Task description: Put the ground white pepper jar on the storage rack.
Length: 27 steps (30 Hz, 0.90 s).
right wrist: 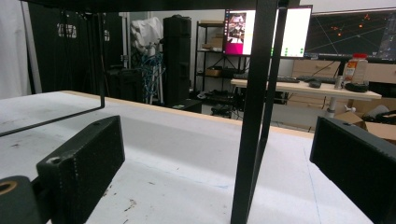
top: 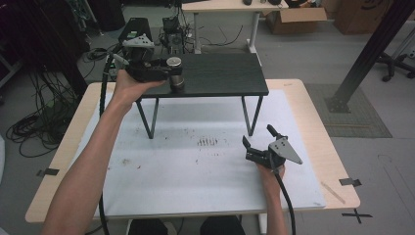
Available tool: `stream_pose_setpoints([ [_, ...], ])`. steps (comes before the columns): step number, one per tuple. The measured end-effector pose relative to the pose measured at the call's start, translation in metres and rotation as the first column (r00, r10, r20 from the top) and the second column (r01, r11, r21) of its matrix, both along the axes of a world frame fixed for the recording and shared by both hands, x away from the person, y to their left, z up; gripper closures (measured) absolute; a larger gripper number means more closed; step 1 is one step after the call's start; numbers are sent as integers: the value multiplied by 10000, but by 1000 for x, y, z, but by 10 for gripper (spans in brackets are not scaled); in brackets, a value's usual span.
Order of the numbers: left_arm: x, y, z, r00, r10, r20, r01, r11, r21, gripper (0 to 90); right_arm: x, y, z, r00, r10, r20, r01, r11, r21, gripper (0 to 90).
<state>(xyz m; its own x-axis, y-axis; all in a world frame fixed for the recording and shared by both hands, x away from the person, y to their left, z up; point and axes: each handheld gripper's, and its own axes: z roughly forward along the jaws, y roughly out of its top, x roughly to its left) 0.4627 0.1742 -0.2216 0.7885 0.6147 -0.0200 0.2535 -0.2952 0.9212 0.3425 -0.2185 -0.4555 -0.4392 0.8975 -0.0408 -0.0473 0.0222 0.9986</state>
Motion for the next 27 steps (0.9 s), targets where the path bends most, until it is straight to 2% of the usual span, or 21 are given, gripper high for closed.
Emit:
stream_pose_setpoints([
  [27, -2, -1, -1, 9999, 148, 71, -148, 9999, -34, 490, 0, 0, 0, 10000, 5, 5, -5, 10000, -3, 28],
])
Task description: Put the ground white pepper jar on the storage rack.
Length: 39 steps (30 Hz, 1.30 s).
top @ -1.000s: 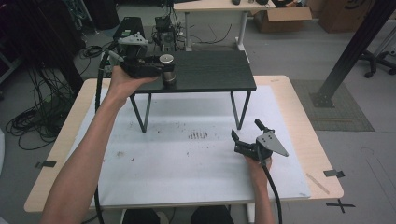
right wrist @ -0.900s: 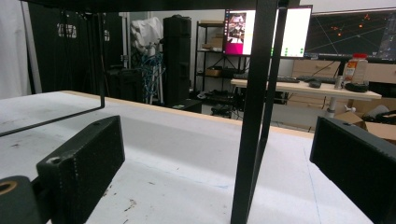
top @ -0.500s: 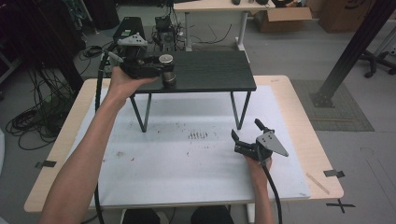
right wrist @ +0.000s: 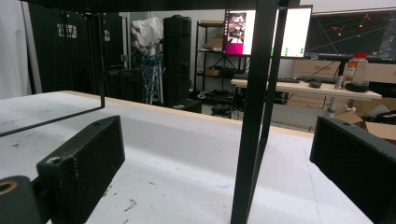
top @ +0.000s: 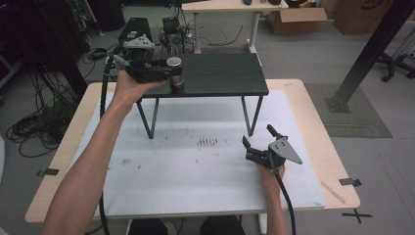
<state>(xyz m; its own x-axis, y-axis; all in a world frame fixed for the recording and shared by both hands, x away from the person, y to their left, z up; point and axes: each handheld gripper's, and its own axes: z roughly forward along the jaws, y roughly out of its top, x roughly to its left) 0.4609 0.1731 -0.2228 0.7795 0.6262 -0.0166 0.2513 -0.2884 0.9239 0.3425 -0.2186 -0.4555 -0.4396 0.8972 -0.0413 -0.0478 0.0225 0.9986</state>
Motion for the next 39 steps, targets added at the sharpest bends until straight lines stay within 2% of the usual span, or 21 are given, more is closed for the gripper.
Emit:
stream_pose_setpoints([
  [13, -1, -1, 1, 10000, 52, 52, -53, 9999, 164, 484, 0, 0, 0, 10000, 18, -1, -18, 10000, -14, 29],
  [16, 0, -2, 0, 9995, 304, -31, -302, 9986, 441, 362, 0, 0, 0, 10000, 13, -4, -13, 10000, -3, 28],
  [23, 1, -6, -1, 9960, 744, -489, -730, 9969, 305, 15, 0, 0, 0, 10000, 18, -3, -18, 10000, -23, 29],
  [24, 1, -6, -1, 9953, 828, -504, -817, 9963, 249, 2, 0, 0, 0, 10000, 20, 0, -20, 10000, -28, 29],
  [26, 0, -5, 1, 9947, 874, -539, -869, 9962, 112, 2, 0, 0, 0, 10000, 15, -2, -15, 10000, -19, 29],
  [28, -2, -4, 2, 9967, 661, -475, -660, 9978, 50, 2, 0, 0, 0, 10000, 16, 0, -16, 10000, -25, 29],
  [30, -5, -3, 4, 9974, 612, -375, -608, 9981, 130, 2, 0, 0, 0, 10000, 24, 2, -24, 10000, -39, 29],
  [33, -12, 1, 8, 9992, 341, -222, -339, 9994, 111, 2, 0, 0, 0, 10000, 24, 4, -24, 10000, -39, 29],
  [39, -28, 15, 17, 9998, 154, 138, -155, 9999, 74, 2, 0, 0, 0, 10000, 20, 16, -20, 10000, -46, 29],
])
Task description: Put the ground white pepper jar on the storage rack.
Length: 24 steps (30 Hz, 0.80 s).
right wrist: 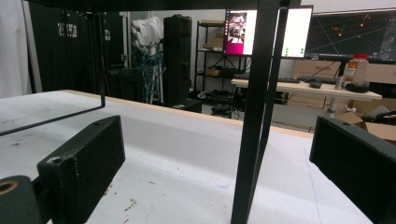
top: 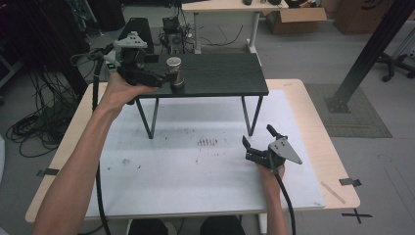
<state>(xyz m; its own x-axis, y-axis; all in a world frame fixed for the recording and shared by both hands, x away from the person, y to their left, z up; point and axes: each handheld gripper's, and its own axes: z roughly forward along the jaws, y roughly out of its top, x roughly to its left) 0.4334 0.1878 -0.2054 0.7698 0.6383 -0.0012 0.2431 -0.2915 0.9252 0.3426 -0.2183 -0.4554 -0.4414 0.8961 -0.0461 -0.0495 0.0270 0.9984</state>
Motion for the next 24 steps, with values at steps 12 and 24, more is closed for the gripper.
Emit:
stream_pose_setpoints([
  [12, -25, 32, -4, 9992, 250, 301, -245, 9996, -164, 2, 0, 0, 0, 10000, -4, -9, 4, 10000, 13, 30],
  [24, -57, 55, -18, 9972, 355, 654, -325, 9984, -471, 2, 0, 0, 0, 10000, -1, -4, 1, 10000, -20, 30],
])
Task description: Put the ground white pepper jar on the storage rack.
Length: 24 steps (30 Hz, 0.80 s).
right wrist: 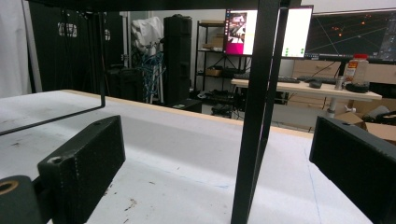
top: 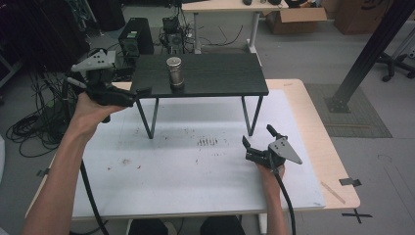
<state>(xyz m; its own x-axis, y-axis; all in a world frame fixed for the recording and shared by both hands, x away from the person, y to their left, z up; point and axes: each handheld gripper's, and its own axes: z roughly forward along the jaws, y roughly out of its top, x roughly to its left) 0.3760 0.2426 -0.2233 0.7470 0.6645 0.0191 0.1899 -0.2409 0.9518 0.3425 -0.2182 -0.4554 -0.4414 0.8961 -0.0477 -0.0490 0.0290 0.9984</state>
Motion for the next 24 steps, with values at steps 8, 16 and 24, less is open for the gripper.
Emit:
stream_pose_setpoints([
  [8, -22, 11, -21, 10000, 35, 1, -35, 9999, -120, 2, 0, 0, 0, 10000, 0, 15, 0, 10000, -7, 30],
  [16, -33, 20, -38, 9997, 246, -85, -247, 9997, -56, 2, 0, 0, 0, 10000, -6, 0, 6, 10000, 14, 30],
  [24, -46, 31, -60, 9988, 474, -75, -476, 9985, -256, 2, 0, 0, 0, 10000, -6, 41, 6, 10000, -19, 30],
])
